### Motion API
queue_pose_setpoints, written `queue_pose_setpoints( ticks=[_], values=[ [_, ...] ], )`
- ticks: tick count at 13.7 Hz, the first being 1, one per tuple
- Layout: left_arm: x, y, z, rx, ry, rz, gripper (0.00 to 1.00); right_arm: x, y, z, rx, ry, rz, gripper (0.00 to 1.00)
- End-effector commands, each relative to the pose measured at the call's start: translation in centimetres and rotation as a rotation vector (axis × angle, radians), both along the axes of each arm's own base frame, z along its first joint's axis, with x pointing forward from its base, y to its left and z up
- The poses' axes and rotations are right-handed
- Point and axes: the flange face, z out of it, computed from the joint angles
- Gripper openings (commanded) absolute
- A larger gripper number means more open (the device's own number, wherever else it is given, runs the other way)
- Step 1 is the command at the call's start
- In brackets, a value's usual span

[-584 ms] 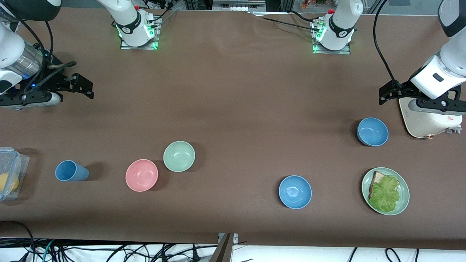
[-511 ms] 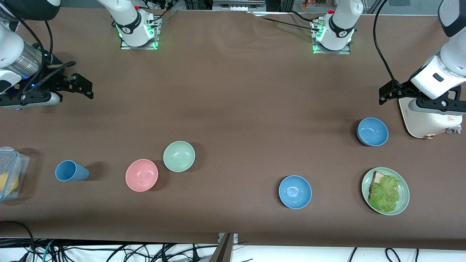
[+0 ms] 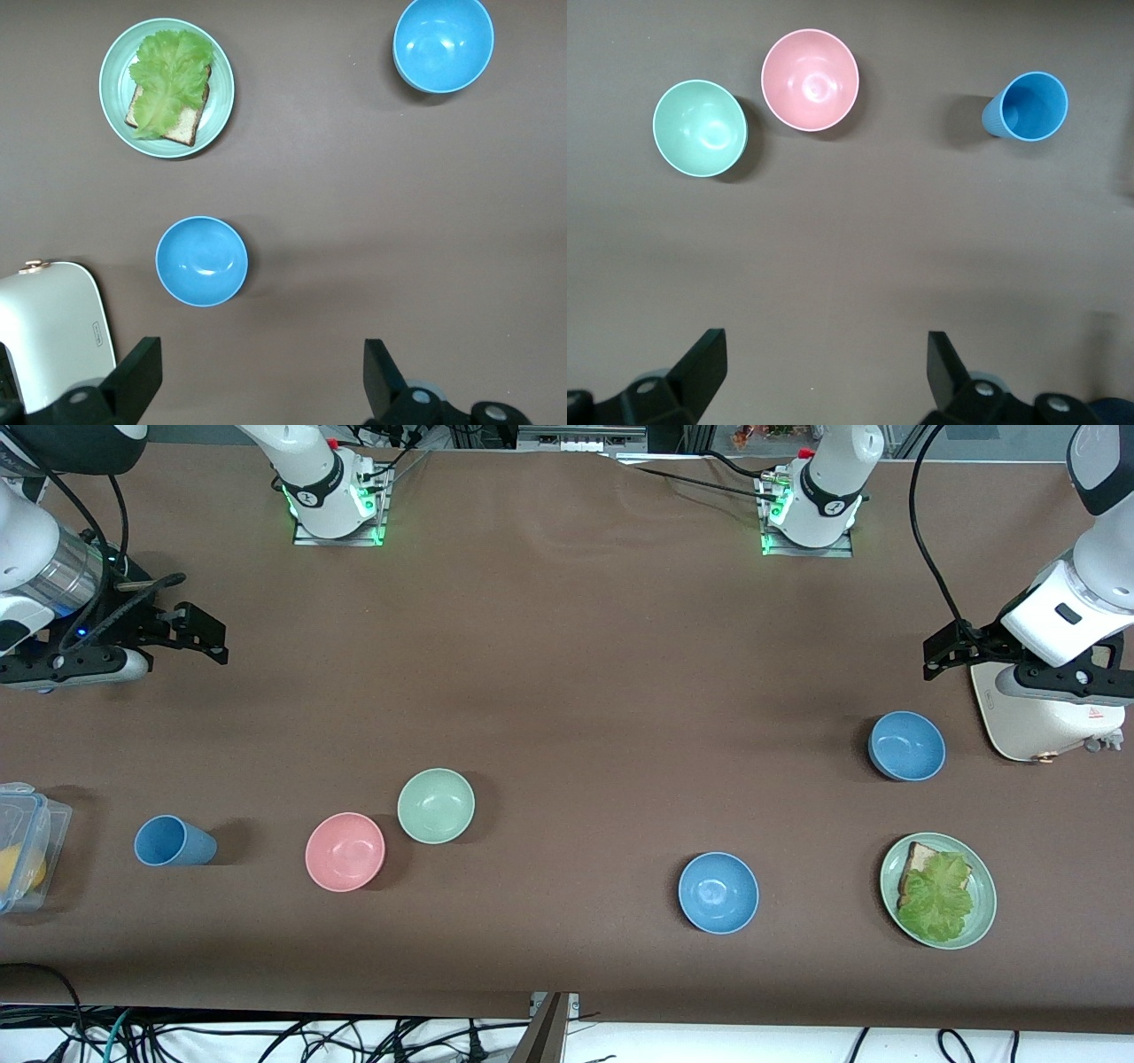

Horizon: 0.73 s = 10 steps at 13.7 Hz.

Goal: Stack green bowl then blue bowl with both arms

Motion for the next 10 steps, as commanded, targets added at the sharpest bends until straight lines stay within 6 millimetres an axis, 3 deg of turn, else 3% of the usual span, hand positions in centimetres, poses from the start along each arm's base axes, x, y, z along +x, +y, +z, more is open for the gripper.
queue_pose_setpoints(
  ticks=[1, 10],
  values=[
    [-0.1, -0.3, 0.63, -0.021, 0.003, 0.008, 1.0, 0.01, -0.03, 0.37, -0.008, 0.01, 0.013, 1.0],
    [0.04, -0.39, 1.43, -0.021, -0.003, 0.006, 1.0, 0.01, 0.14, 0.13, -0.009, 0.014, 0.016, 1.0]
  ],
)
